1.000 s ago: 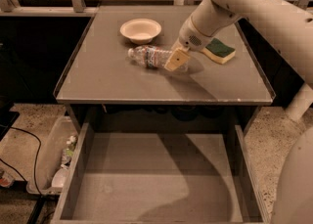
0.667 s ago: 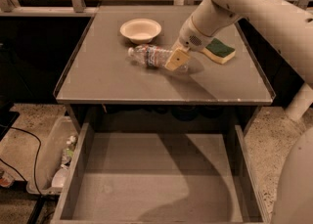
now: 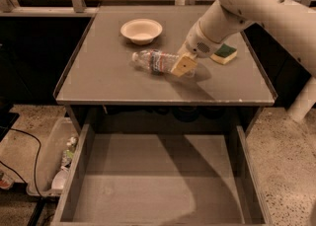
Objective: Place water bottle into top drawer
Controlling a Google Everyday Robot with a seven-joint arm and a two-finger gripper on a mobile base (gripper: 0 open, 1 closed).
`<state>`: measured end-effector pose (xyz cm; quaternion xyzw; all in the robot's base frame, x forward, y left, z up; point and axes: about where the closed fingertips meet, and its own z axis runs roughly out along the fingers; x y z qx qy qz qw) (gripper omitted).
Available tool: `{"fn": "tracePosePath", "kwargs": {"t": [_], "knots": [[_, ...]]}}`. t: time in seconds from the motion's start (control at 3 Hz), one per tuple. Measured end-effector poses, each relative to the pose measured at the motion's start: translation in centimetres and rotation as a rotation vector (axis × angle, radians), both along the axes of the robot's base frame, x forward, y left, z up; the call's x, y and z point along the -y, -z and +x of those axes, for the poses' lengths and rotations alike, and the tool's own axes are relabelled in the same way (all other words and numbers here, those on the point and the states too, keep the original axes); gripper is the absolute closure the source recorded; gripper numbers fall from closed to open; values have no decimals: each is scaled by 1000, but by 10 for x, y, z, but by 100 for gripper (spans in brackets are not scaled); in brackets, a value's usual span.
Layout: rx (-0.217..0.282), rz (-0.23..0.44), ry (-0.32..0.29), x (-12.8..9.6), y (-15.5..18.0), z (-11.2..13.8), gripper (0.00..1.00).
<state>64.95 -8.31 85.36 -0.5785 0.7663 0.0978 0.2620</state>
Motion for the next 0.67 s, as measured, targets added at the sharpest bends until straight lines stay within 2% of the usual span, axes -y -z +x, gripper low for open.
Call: {"fn": "tracePosePath", "kwargs": {"t": [0.67], "knots": [[35,57,-4,27,-14,-66,100]]}}
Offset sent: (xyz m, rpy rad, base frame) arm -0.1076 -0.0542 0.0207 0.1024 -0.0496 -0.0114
